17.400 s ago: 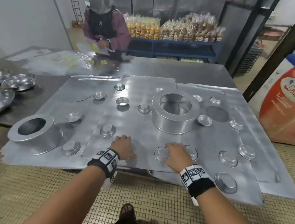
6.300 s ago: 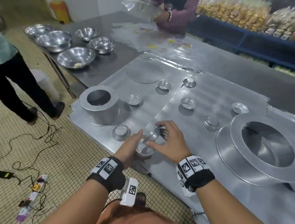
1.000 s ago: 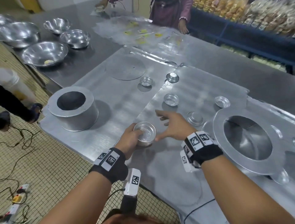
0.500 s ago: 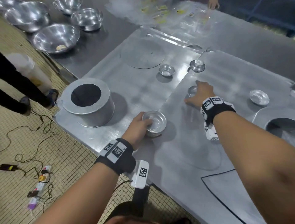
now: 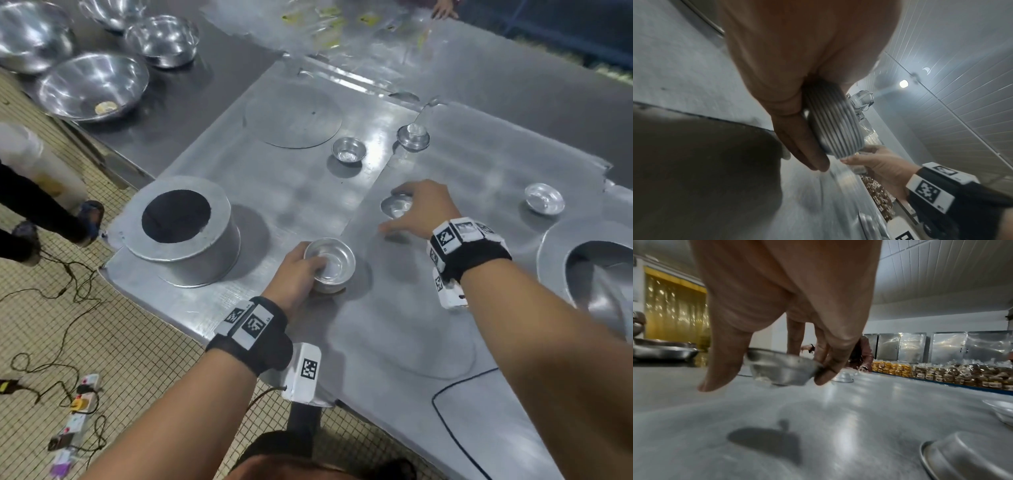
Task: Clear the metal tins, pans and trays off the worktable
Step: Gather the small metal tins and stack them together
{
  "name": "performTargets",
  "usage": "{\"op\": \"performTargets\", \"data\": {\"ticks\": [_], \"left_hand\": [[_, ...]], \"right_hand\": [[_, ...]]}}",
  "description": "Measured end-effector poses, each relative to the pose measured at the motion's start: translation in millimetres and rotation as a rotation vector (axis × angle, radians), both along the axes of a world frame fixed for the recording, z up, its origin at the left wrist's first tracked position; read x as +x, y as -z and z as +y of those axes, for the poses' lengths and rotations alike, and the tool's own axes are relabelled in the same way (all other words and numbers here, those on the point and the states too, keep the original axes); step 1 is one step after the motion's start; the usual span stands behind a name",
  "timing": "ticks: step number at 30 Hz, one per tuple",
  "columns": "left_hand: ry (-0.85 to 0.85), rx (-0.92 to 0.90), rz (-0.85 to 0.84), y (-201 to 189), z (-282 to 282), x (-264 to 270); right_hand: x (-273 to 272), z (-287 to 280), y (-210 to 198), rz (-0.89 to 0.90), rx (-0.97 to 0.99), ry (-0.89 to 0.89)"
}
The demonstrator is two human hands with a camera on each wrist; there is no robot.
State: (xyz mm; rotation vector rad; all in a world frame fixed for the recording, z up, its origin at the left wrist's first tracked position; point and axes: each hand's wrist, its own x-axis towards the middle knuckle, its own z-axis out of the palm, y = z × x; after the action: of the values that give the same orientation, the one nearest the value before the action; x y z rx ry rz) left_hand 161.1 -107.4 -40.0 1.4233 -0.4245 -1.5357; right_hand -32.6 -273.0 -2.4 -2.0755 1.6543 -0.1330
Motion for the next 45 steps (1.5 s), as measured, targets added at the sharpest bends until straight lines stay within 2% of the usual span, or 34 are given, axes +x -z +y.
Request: {"op": "performTargets", "data": {"ticks": [7,11,14,18,24,28,33,38,41,43,45], "left_hand": [[0.083,0.017,-0.08,0,-8,-3],[0.116,-0.009,-0.01,-11,-9,-14],[0.163,-0.056,0.013,-16,-7,-21],[0.251,-0.092,-0.019,-15,-6,-32],[0.271,-0.11,-0.046,-19,-9,-54],[0.29,-0.075,-0.018,-23,-11,-64],[0.296,-0.06,0.014,-27,-15,-75],[0.277,-0.039,0.009,-31,-21,-89],[0.267,-0.038,-0.012,-33,-24,-93],[0.24,-0.038,-0.018,-32,-26,-92],[0.186,-0.029,-0.042,-31,-25,-88]], "right_hand": [[0,67,-26,-0.231,0.023,-0.072],[0,97,-26,-0.203,0.005,-0.162],[-1,112,-27,-0.183,-0.006,-0.166],[-3,128,-30,-0.145,-0.025,-0.171],[-11,138,-26,-0.137,-0.108,-0.16],[-20,138,-22,-0.209,-0.101,-0.118],[-29,137,-17,-0.287,0.001,-0.06],[-42,127,-10,-0.328,0.087,-0.1],[-57,114,-9,-0.255,0.176,-0.177],[-67,102,-12,-0.083,0.208,-0.201],[-73,87,-13,0.112,0.194,-0.146]]}}
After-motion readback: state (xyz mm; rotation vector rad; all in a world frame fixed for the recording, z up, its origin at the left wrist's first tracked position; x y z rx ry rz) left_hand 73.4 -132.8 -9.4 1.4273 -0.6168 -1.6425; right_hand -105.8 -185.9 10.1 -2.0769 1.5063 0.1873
